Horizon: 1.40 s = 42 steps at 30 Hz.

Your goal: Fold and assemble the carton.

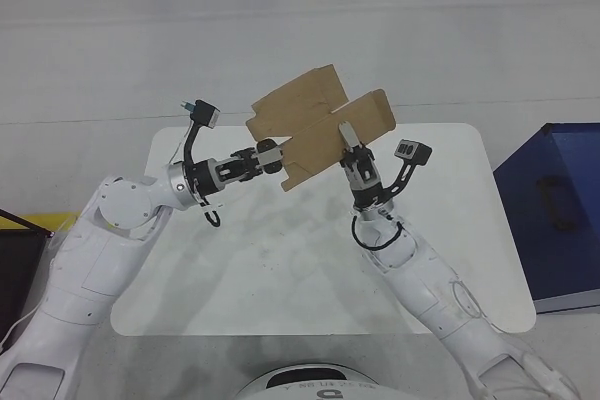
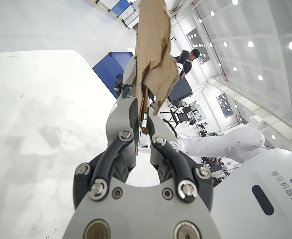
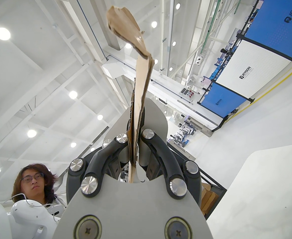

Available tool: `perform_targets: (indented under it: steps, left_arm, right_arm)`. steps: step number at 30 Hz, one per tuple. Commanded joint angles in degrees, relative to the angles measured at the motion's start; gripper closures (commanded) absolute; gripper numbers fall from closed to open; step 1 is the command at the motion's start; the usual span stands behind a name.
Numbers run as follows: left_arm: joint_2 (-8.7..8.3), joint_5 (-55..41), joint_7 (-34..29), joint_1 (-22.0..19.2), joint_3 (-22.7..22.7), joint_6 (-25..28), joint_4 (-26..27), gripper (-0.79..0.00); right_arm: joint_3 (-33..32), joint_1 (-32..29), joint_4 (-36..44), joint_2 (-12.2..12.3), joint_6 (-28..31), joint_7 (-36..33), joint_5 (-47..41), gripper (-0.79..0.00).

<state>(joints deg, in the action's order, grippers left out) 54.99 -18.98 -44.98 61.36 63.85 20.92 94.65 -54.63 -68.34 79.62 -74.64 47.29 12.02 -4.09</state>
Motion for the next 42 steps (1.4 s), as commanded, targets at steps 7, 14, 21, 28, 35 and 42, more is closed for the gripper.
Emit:
perform_targets:
  steps: [7, 14, 21, 28, 35, 42]
  left_arm:
    - [0.45, -0.42, -1.17, -0.96, -0.33, -1.73, -1.15, 0.0]
    - [0.87, -0.79, -1.81, -1.79, -0.7, -3.39, -2.78, 0.0]
    - [0.84, 1.97, -2.62, -2.07, 0.12, -4.41, -2.64, 0.0]
    - [-0.07, 9.71, -3.63, -0.5, 3.38, -5.68, 0.62, 0.0]
    - [-1.58, 26.23, -7.24, 2.27, 6.35, -8.45, 8.36, 0.0]
    - [-2.13, 41.99, -8.66, 3.46, 4.94, -9.79, 13.39, 0.0]
  right_arm:
    - [-0.69, 0.28, -0.34, -0.85, -0.82, -0.24, 2.95, 0.0]
    - [-1.43, 0.0, -0.26, -1.57, -0.59, 0.57, 4.74, -0.028]
    - [-2.38, -0.27, -0.45, -2.19, 0.17, 1.0, 5.21, -0.662]
    - [-9.33, -0.17, -2.23, -1.64, -0.81, 3.75, 15.06, -0.785]
    - [-22.61, -4.13, 6.29, 0.92, -2.31, 3.31, 31.77, -0.785]
    - [-23.97, -0.84, 9.79, 2.54, 0.72, -15.43, 34.8, -0.785]
